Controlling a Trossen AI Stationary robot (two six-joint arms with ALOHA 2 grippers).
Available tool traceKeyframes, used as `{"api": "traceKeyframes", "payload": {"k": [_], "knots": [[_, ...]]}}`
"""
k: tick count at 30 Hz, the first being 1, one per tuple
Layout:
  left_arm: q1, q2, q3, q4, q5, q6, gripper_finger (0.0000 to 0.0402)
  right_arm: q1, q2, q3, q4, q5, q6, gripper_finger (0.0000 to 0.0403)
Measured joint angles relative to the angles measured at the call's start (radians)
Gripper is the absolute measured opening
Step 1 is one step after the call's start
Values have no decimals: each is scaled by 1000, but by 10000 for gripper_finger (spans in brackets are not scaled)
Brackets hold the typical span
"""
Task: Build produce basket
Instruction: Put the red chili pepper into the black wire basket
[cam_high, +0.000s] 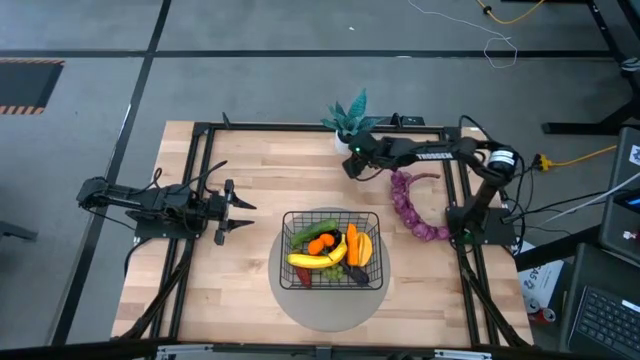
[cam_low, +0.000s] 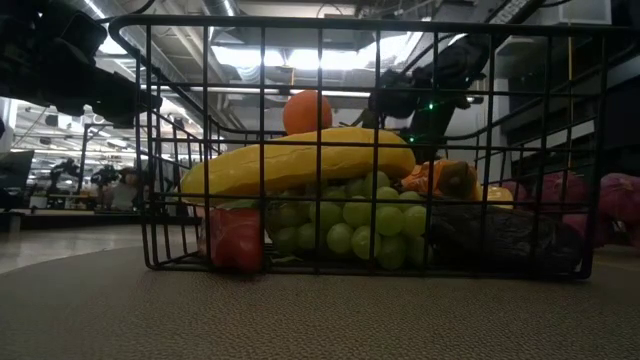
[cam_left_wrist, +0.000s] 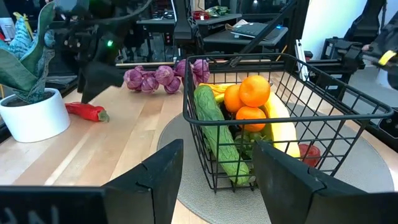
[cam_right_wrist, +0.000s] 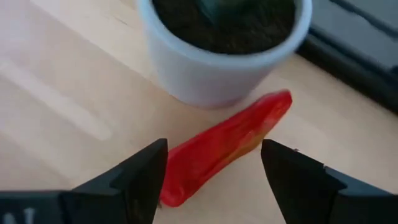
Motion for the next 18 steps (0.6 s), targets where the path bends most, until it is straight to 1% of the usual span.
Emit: {"api": "traceKeyframes", "payload": {"k": [3,6,10,15,18], "knots": [[0,0,0,0,0,0,188,-9,24,0,0,9,65,264],[0,0,0,0,0,0,188,-12,40,0,-1,53,126,264],[0,0,0,0,0,0,188,-13,47,0,-1,50,150,264],[0,0,0,0,0,0,188,-13,48,0,-8,20,156,264],[0,0,0,0,0,0,188,-13,48,0,-51,18,154,264]]}}
